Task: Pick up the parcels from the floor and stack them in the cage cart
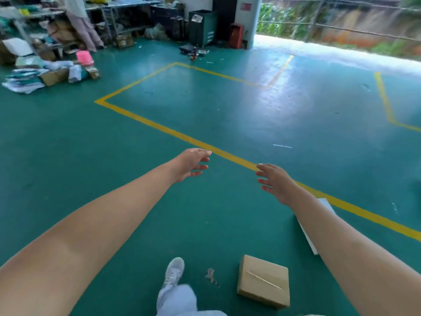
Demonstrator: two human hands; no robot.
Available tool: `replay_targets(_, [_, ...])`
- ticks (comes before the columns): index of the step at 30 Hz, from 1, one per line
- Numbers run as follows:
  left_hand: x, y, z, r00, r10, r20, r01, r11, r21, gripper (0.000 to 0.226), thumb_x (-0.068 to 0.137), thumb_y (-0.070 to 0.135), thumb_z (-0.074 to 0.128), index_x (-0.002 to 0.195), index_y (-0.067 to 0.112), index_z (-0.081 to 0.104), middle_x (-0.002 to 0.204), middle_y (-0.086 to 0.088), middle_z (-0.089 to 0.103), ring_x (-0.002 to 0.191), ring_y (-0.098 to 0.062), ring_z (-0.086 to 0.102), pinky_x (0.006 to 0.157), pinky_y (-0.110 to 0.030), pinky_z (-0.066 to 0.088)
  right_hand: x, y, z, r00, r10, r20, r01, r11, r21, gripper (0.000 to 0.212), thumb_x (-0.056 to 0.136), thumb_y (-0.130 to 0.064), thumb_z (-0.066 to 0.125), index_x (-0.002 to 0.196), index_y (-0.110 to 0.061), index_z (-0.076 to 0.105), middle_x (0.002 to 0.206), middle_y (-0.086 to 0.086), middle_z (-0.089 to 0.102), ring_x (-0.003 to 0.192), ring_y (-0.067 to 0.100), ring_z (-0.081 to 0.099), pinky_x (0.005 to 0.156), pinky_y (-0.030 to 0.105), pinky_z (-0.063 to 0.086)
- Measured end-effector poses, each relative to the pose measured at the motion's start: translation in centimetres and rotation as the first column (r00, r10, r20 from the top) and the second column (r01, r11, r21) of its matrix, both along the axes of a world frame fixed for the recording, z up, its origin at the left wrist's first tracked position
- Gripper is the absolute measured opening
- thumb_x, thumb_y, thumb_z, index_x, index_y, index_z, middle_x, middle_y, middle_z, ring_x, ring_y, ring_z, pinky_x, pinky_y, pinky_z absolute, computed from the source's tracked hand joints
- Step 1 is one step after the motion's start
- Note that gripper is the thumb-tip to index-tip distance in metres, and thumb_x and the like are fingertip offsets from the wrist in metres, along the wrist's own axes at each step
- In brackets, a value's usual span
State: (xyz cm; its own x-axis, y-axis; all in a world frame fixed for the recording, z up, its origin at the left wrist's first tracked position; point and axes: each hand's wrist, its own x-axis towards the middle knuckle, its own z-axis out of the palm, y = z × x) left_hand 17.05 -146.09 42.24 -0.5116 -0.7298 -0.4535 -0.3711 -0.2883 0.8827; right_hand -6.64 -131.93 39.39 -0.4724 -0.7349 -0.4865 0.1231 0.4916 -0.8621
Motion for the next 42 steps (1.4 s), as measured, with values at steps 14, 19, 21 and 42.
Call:
replay_targets(14, [-17.4, -20.1, -2.6, 0.889, -0.454, 0.059, 0.451, 0.891, 0.061, 0.017, 0.102, 0.039, 0.06, 0.112, 0.025, 0.063, 0.117, 0.002, 0.066, 0.105, -0.02, 0.065, 0.106, -0.041, 0.049, -6.8, -9.6, -2.3, 0.875, -0.483, 0.038, 0.48, 0.875, 0.063, 0.029, 0.107, -0.035, 0.054, 0.131, -0.018, 0.058, 0.13, 0.005, 0.063, 0.119, 0.026, 0.059, 0.104, 0.041, 0.048])
replay_targets(19, [-25.9, -19.5, -4.3, 0.783, -0.621, 0.047, 0.615, 0.783, 0.094, 0.016, 0.102, 0.038, 0.061, 0.111, 0.025, 0.063, 0.112, 0.003, 0.066, 0.099, -0.018, 0.064, 0.098, -0.037, 0.05, -10.9, -6.3, -3.0, 0.738, -0.673, 0.035, 0.667, 0.737, 0.106, 0.02, 0.107, -0.034, 0.054, 0.121, -0.021, 0.06, 0.128, 0.005, 0.065, 0.111, 0.022, 0.062, 0.094, 0.036, 0.05])
replay_targets(21, [-29.4, -18.3, -5.1, 0.743, -0.667, 0.059, 0.659, 0.744, 0.108, 0.021, 0.103, 0.037, 0.06, 0.117, 0.022, 0.062, 0.113, 0.002, 0.065, 0.098, -0.018, 0.063, 0.1, -0.038, 0.05, -12.4, -4.5, -3.6, 0.692, -0.721, 0.048, 0.714, 0.692, 0.11, 0.02, 0.107, -0.034, 0.053, 0.121, -0.022, 0.06, 0.128, 0.005, 0.066, 0.108, 0.021, 0.062, 0.092, 0.035, 0.049])
replay_targets(42, [-79.4, -1.4, -18.9, 0.33, -0.861, 0.387, 0.88, 0.429, 0.204, 0.024, 0.105, 0.034, 0.056, 0.124, 0.02, 0.061, 0.123, 0.0, 0.066, 0.12, -0.024, 0.062, 0.104, -0.041, 0.051, -48.5, 11.4, -20.6, 0.319, -0.932, 0.174, 0.874, 0.36, 0.327, 0.018, 0.108, -0.033, 0.052, 0.12, -0.021, 0.058, 0.119, 0.002, 0.063, 0.115, 0.023, 0.06, 0.103, 0.039, 0.049])
